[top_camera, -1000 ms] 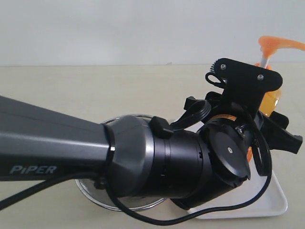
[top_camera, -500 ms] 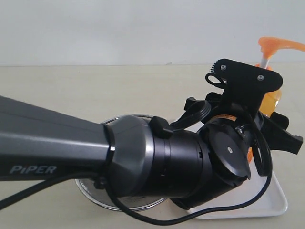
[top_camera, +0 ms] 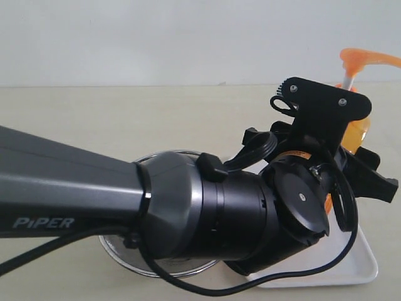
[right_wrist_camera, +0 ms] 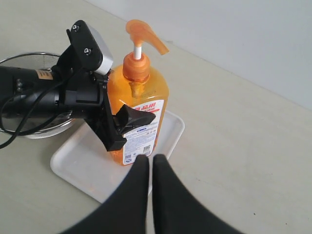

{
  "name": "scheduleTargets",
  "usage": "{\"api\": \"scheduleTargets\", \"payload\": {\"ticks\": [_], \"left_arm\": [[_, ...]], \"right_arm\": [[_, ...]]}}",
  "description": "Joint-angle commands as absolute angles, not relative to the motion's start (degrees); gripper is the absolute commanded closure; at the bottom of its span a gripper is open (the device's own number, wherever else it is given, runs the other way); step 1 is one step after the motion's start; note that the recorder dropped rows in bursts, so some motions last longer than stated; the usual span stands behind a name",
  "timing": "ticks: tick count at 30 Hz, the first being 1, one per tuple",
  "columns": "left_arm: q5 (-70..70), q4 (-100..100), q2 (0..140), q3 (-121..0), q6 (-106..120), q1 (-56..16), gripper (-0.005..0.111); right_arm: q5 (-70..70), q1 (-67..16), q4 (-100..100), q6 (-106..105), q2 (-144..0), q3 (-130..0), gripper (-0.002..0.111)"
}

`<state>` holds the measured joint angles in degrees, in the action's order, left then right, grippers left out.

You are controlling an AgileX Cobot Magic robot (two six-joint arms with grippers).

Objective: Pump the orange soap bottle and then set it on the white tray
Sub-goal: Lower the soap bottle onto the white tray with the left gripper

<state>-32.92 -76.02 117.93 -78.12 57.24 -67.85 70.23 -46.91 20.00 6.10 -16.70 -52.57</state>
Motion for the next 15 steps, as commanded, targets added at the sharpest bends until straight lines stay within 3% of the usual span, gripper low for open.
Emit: {"api": "scheduleTargets", "payload": {"ticks": [1,15], "left_arm": [[-35.06,-74.23,116.93,-78.34,56.89,-67.87,0.102],[-35.75,-79.95,117.05,-78.34,62.76,-67.87,0.102]], "right_arm": [[69.96,-46.84,20.27,5.84,-16.49,-52.46,0.108],[69.96,-46.84,20.27,5.96,-16.49,-52.46,0.108]]}}
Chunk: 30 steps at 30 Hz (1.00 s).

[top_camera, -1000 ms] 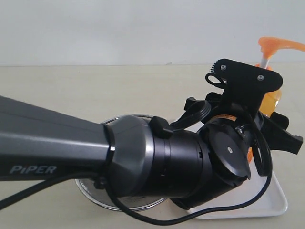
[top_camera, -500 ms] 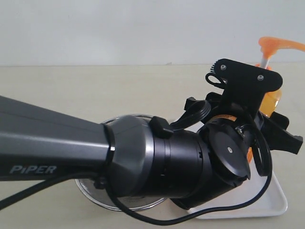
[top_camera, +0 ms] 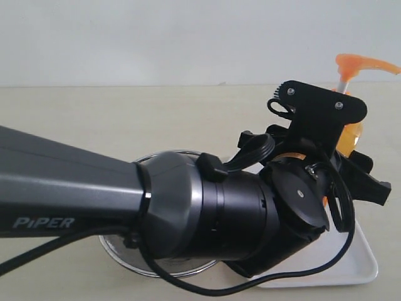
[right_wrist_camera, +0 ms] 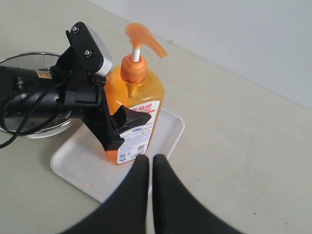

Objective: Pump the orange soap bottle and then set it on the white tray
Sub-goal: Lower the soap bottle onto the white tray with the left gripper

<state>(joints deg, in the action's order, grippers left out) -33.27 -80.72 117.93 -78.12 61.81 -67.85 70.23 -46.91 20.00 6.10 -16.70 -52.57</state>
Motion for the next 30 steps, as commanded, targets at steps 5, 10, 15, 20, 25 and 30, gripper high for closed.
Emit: {"api": "scheduleTargets", "payload": {"ticks": [5,10,15,20,25,30], "left_arm": [[-32.37,-79.95,117.02,-78.34,62.76,-67.5,0.102],[-29.34,-79.06,117.08,-78.34,62.84,-66.87,0.083],[-30.47,-79.18,117.08,-78.34,62.84,-66.19,0.039],[-32.54,-79.19,117.08,-78.34,62.84,-66.19,0.019],[-32.9,-79.19,116.84,-78.34,63.55,-66.33,0.019],[-31.69,-81.86,114.32,-78.34,71.43,-66.64,0.019]], "right_arm": [[69.96,-46.84,20.27,5.96,-16.49,-52.46,0.108],[69.96,-46.84,20.27,5.96,-16.49,-52.46,0.108],[69.96,-46.84,20.27,5.96,-16.49,-52.46,0.108],[69.96,-46.84,20.27,5.96,-16.49,-52.46,0.108],[69.96,-46.84,20.27,5.96,-16.49,-52.46,0.108],[69.96,-46.84,20.27,6.1,-16.49,-52.46,0.108]]}}
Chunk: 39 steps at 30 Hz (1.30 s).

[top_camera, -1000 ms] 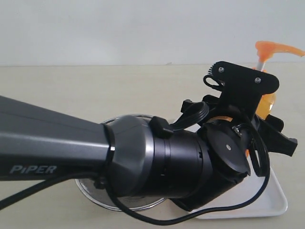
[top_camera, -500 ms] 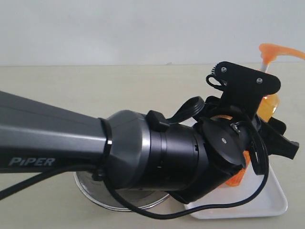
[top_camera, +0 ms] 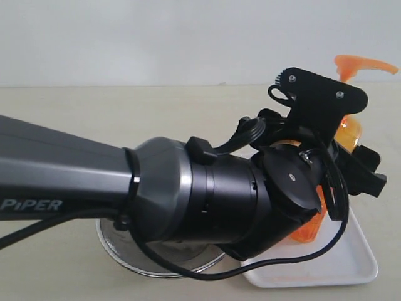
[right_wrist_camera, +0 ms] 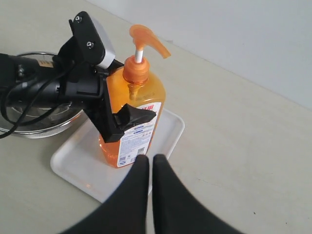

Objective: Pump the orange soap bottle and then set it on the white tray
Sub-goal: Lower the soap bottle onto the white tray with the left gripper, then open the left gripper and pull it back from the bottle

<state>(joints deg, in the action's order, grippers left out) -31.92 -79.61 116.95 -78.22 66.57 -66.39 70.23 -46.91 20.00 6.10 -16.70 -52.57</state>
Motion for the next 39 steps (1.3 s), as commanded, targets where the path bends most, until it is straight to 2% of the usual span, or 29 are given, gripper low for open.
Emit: {"api": "scheduleTargets", "payload": {"ticks": [1,6,11,18,23,31,33,35,37,39], "left_arm": [[-31.43,-82.97,113.61,-78.34,72.34,-66.64,0.019],[-29.76,-84.83,111.48,-78.34,73.67,-66.64,0.017],[-27.12,-84.99,109.61,-78.34,73.98,-66.64,-0.003],[-24.77,-91.86,106.93,-78.34,80.84,-66.64,-0.003],[-23.92,-99.95,103.56,-78.22,94.63,-66.64,-0.003],[-27.91,-99.95,93.75,-69.46,95.12,-66.64,-0.003],[-31.47,-99.95,91.3,-67.06,91.99,-66.64,0.004],[-34.36,-99.95,89.41,-65.23,89.4,-66.64,0.019],[-36.23,-99.95,88.19,-64.18,86.26,-66.64,0.044],[-37.04,-99.95,87.5,-63.51,85.58,-66.64,0.077]], "right_arm": [[69.96,-46.84,20.27,6.1,-16.49,-52.46,0.108],[69.96,-46.84,20.27,6.1,-16.49,-52.46,0.108],[69.96,-46.84,20.27,6.1,-16.49,-52.46,0.108],[69.96,-46.84,20.27,6.31,-16.49,-52.46,0.108],[69.96,-46.84,20.27,6.31,-16.49,-52.46,0.108],[69.96,-46.84,20.27,6.31,-16.49,-52.46,0.108],[69.96,-46.84,20.27,6.31,-16.49,-52.46,0.108],[69.96,-46.84,20.27,6.31,-16.49,-52.46,0.108],[69.96,-46.84,20.27,6.31,-16.49,-52.46,0.108],[69.96,-46.84,20.27,6.31,-16.49,-52.46,0.108]]}}
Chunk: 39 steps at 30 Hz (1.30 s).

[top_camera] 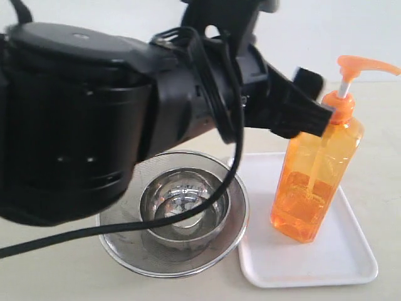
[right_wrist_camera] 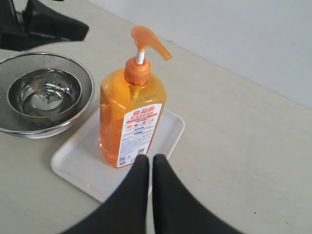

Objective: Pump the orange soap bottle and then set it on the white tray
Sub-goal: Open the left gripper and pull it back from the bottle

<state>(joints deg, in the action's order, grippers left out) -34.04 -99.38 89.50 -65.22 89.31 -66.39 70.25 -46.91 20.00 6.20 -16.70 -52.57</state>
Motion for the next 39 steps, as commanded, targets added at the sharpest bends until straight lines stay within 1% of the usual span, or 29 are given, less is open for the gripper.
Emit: {"api": "scheduleTargets", "payload": {"ticks": [1,3,10,12,14,15,17,19,21,23,25,27,34,39], "left_arm": [[-37.74,-99.95,87.41,-63.46,86.01,-66.64,0.101],[-37.74,-99.95,87.41,-63.46,87.18,-66.64,0.099],[-37.86,-98.76,87.41,-63.46,98.58,-66.14,0.099],[-37.61,-97.03,87.41,-63.46,100.01,-64.9,0.099],[-37.05,-97.03,87.41,-63.37,100.25,-62.74,0.102],[-34.93,-96.92,87.41,-62.9,100.93,-61.32,0.102],[-24.74,-95.68,87.92,-61.12,102.1,-57.25,0.102],[-17.79,-94.64,88.81,-59.92,102.23,-54.51,0.102],[-13.08,-95.07,90.66,-59.06,102.23,-50.7,0.102],[-9.91,-91.53,93.04,-59.06,102.49,-47.92,0.102],[-2.73,-83.88,95.47,-59.06,102.49,-45.17,0.102],[1.05,-82.91,97.75,-59.57,102.49,-43.08,0.102],[10.25,-82.83,101.75,-63.16,105.26,-40.54,0.102],[14.88,-82.83,104.01,-65.61,109.37,-40.54,0.102]], "right_arm": [[69.96,-46.84,20.27,6.31,-16.49,-52.46,0.108],[69.96,-46.84,20.27,6.43,-16.49,-52.46,0.108],[69.96,-46.84,20.27,6.43,-16.49,-52.46,0.108],[69.96,-46.84,20.27,6.43,-16.49,-52.46,0.108],[69.96,-46.84,20.27,6.43,-16.49,-52.46,0.108],[68.65,-46.84,20.54,6.43,-16.49,-52.46,0.108],[61.53,-46.84,20.23,7.71,-16.59,-52.46,0.108],[57.04,-46.84,19.54,8.32,-16.59,-52.46,0.108],[52.32,-46.84,19.4,8.92,-16.59,-52.46,0.108],[49.88,-46.84,18.03,11.23,-16.59,-52.46,0.108],[48.79,-46.84,18.67,11.76,-16.71,-52.46,0.108],[49.46,-46.84,19.95,11.76,-18.47,-52.29,0.108],[46.37,-46.84,24.31,15.31,-28.24,-43.9,0.108],[48.78,-46.84,33.14,33.12,-35.32,-39.96,0.108]]}}
